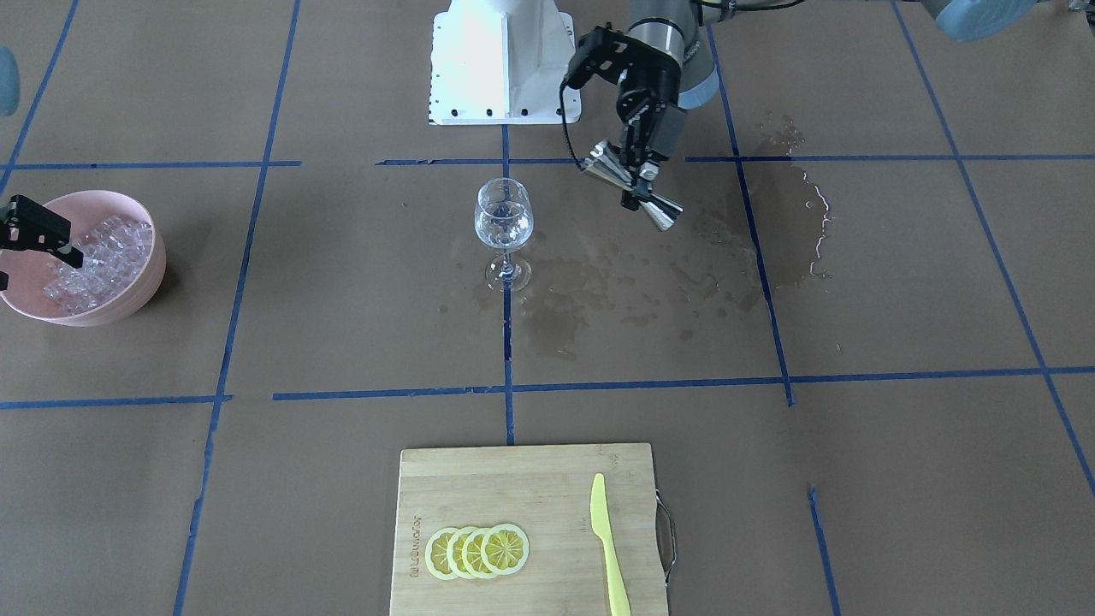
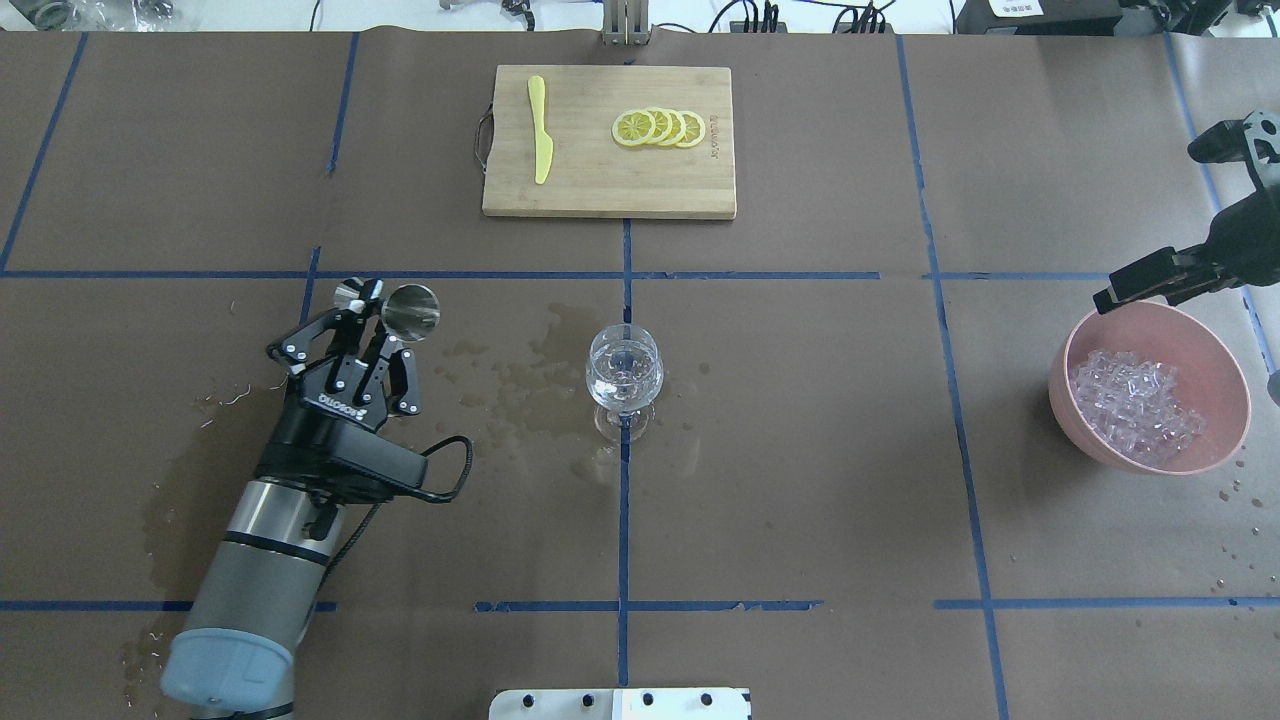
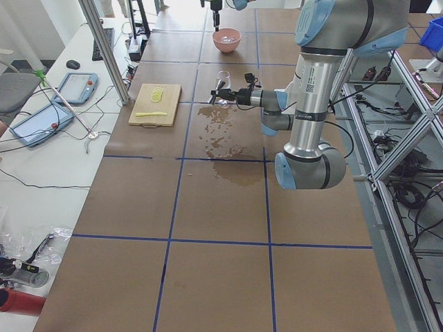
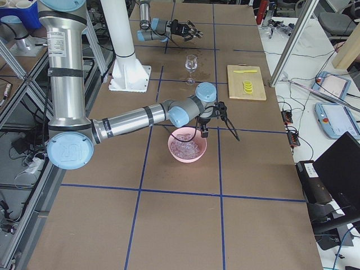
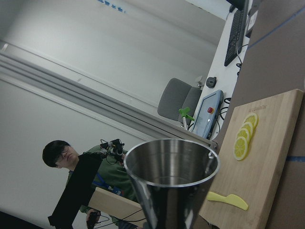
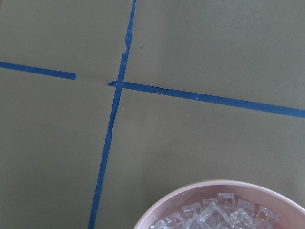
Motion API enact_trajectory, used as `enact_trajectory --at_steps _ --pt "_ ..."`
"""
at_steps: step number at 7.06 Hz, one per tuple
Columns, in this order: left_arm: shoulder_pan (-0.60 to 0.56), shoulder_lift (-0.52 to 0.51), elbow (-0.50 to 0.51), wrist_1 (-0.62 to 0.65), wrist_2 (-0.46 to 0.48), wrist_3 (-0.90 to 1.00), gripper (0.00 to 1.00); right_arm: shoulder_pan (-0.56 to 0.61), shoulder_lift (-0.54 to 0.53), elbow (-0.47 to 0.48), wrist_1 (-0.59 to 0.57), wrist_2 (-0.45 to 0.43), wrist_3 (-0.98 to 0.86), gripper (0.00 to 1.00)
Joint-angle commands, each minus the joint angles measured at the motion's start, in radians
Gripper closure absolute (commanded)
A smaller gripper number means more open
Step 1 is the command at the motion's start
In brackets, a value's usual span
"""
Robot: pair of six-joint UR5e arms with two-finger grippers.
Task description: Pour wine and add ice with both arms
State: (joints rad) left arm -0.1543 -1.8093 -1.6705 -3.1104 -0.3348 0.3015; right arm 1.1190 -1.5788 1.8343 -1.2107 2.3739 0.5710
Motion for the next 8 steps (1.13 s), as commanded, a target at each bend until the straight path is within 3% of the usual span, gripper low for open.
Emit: enact_trajectory --at_steps 1,2,3,4,8 --pt "-0.001 0.23 0.012 -0.22 0.003 -0.363 1.0 -0.022 -0.04 0.002 0.082 -0.045 0.05 0.0" --pt "-0.002 0.269 0.027 -0.268 0.003 -0.445 1.0 -0.022 -0.037 0.006 0.08 -0.05 0.058 0.0" --pt "0.001 0.362 0.143 -0.354 -0.009 -0.701 1.0 -0.021 -0.035 0.016 0.076 -0.048 0.058 0.0" --pt "0.009 0.387 0.219 -0.435 -0.062 -0.837 1.0 -0.021 -0.035 0.019 0.076 -0.048 0.058 0.0" --pt "0.085 0.403 0.268 -0.425 -0.109 -0.905 1.0 -0.018 -0.043 0.036 0.076 -0.05 0.058 0.0"
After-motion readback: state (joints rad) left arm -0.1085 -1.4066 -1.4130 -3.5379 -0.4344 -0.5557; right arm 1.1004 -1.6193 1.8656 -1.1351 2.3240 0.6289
